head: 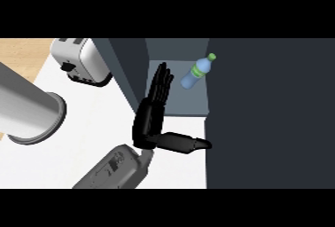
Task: Pick up the bottled water, place it into the cabinet and close the cabinet
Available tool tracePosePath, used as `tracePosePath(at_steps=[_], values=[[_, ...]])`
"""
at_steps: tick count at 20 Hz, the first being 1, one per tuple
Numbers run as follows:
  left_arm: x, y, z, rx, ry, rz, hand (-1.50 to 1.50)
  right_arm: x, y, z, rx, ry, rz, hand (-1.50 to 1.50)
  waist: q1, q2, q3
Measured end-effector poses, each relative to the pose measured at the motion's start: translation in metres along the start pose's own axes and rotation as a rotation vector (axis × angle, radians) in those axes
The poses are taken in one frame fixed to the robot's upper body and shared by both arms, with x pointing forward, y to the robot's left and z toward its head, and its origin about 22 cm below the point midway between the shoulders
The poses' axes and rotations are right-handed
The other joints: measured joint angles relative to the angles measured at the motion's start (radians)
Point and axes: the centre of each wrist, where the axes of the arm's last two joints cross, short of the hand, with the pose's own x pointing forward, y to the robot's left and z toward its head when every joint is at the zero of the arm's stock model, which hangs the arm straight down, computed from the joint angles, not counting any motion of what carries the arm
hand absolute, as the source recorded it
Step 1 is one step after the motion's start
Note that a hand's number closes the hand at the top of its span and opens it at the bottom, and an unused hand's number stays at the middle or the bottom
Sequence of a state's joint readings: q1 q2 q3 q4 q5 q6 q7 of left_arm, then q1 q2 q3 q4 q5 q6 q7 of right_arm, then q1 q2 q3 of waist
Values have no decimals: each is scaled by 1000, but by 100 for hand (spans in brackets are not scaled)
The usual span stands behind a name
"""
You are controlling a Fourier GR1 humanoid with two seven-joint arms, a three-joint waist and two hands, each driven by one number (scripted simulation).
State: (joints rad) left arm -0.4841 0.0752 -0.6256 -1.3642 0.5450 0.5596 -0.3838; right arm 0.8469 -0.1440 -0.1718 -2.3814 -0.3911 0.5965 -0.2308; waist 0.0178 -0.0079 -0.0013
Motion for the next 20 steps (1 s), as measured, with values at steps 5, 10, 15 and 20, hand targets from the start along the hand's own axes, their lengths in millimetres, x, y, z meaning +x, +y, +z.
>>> tracePosePath(at_steps=[5, 10, 15, 20], values=[[11, 21, 34, 18, 4, 11, -150, 0, 3, -3, 153, 71, -41, 150, 0, 0, 0], [22, 37, 65, 40, 1, 15, -150, -4, 14, -10, 282, 100, -106, 150, -4, 0, -1], [34, 50, 89, 63, -11, 17, -150, -10, 32, -15, 359, 135, -187, 150, -9, 1, -1], [47, 66, 103, 79, -21, 7, -150, -14, 51, -24, 430, 138, -246, 150, -11, 0, -2]])
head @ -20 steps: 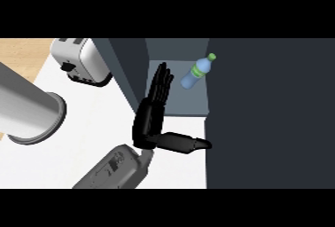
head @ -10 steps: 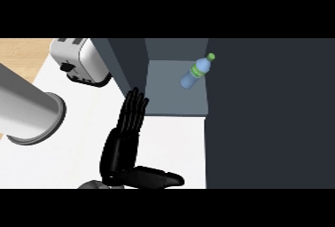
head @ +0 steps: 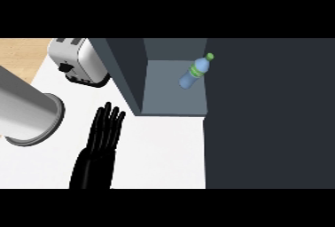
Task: Pick up the bottled water, place it into the cabinet and close the cabinet
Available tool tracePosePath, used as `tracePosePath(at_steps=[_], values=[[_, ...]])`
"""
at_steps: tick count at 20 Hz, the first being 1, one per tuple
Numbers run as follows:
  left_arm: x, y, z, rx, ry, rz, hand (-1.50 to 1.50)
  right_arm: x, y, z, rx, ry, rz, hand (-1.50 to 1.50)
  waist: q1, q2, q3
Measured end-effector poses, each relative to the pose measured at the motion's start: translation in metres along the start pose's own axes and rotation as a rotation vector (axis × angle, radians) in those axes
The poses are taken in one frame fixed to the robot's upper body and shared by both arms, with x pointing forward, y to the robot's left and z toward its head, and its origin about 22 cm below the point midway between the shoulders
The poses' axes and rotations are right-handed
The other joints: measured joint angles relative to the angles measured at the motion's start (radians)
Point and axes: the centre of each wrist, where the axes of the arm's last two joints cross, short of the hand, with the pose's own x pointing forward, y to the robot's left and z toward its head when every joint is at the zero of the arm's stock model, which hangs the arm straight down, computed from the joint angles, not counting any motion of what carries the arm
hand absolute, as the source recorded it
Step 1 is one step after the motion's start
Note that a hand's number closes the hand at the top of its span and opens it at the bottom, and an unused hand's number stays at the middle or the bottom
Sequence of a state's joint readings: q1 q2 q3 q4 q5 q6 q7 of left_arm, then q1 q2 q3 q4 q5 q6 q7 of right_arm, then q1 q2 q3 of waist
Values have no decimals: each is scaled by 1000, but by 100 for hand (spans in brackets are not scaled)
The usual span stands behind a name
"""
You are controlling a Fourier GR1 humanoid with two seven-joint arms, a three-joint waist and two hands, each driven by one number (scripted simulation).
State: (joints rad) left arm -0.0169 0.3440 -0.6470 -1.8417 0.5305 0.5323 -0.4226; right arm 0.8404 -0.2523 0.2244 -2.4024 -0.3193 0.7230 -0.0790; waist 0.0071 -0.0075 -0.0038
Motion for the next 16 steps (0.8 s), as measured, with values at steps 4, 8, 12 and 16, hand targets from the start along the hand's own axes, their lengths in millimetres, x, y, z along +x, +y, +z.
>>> tracePosePath(at_steps=[4, 8, 12, 16], values=[[4, 10, 13, 16, 4, -8, -150, -3, 13, -17, 49, -1, -16, 150, -2, -3, -2], [11, 24, 21, 37, -2, -4, -150, -1, 24, -32, 82, 4, 1, 150, -2, -4, -3], [17, 35, 28, 57, -10, -6, -150, 8, 33, -47, 85, 27, 113, 150, 0, -6, -4], [22, 46, 36, 64, -4, -2, -150, 14, 37, -62, 95, 42, 179, 150, 12, -6, -5]])
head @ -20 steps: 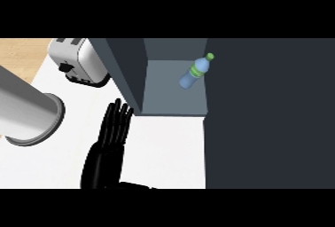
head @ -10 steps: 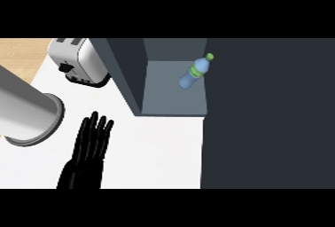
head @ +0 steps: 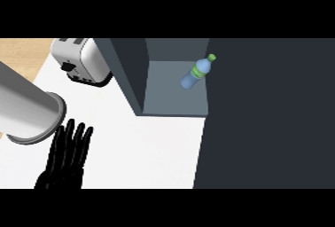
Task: Pick up the bottled water, place it into the cabinet and close the cabinet
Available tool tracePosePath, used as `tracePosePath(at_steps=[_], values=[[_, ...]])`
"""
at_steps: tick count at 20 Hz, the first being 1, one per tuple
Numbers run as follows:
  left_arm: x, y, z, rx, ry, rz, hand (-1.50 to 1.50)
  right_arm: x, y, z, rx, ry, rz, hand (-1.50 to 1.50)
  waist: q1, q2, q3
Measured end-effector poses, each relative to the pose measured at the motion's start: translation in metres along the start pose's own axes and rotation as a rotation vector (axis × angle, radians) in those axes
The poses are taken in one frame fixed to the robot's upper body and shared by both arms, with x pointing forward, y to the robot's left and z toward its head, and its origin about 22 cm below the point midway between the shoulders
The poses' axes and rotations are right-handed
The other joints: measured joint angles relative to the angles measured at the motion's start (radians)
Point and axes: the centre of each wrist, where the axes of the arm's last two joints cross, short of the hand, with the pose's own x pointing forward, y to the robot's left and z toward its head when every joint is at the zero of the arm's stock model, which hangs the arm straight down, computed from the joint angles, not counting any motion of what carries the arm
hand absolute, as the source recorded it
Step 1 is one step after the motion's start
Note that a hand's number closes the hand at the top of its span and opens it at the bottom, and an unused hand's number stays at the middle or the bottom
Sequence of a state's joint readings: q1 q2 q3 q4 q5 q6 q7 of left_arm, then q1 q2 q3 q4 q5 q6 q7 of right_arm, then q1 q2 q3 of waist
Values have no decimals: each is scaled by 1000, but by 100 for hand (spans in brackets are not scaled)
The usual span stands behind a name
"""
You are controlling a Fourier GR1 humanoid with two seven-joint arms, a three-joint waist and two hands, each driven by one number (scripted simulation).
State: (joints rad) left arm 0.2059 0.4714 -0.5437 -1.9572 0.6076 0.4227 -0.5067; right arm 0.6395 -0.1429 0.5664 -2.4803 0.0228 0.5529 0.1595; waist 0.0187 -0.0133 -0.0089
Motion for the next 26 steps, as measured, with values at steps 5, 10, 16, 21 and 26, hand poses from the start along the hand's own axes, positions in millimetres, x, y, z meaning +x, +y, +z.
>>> tracePosePath(at_steps=[5, 10, 16, 21, 26], values=[[6, 12, 6, 0, -5, -1, -150, 7, -1, -14, 56, 18, 54, 150, 8, -2, 0], [12, 24, 10, 1, -9, -6, -150, 14, 3, -35, 123, -8, 113, 150, 16, -2, -3], [19, 33, 12, -5, -4, 6, -150, 22, 6, -52, 210, -22, 214, 150, 19, 2, -3], [23, 39, 14, -12, -10, 11, -150, 26, 6, -57, 257, -21, 273, 150, 28, 6, -4], [26, 45, 14, -28, -13, 9, -150, 29, 5, -59, 287, -27, 311, 150, 45, 12, -5]])
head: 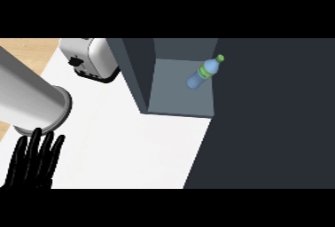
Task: Pick up the bottled water, place it into the cabinet and close the cabinet
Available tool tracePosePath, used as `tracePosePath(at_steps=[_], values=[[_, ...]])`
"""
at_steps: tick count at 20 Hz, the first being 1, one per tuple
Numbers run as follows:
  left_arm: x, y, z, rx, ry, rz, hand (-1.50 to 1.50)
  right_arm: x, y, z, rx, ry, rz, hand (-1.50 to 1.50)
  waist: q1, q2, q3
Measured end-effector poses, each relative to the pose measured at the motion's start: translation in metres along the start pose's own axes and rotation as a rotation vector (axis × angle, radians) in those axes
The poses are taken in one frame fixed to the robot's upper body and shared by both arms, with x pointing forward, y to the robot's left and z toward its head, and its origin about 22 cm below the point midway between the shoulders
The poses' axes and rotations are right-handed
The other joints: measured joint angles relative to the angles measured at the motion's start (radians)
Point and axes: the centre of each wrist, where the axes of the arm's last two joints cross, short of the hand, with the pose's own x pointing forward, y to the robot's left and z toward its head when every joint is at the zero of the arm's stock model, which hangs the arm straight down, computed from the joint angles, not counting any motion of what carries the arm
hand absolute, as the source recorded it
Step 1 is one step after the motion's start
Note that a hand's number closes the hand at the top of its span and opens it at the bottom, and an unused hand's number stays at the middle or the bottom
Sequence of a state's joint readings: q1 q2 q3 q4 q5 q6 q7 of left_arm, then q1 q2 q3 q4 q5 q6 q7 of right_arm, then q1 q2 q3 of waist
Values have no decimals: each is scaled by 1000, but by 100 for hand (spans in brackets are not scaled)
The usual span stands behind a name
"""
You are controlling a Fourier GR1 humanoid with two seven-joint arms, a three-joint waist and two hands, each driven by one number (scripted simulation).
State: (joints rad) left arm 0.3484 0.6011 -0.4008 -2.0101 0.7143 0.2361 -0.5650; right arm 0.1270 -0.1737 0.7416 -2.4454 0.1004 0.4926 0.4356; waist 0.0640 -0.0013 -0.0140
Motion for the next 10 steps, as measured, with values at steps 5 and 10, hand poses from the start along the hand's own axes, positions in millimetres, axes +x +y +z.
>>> tracePosePath(at_steps=[5, 10], values=[[5, 4, -1, -11, -7, -2, -150, 1, -2, -1, 14, 0, 17, 150, 13, 4, 0], [6, 6, -1, -15, -11, 7, -150, 0, -3, -1, 11, -6, -14, 150, 24, 12, -1]])
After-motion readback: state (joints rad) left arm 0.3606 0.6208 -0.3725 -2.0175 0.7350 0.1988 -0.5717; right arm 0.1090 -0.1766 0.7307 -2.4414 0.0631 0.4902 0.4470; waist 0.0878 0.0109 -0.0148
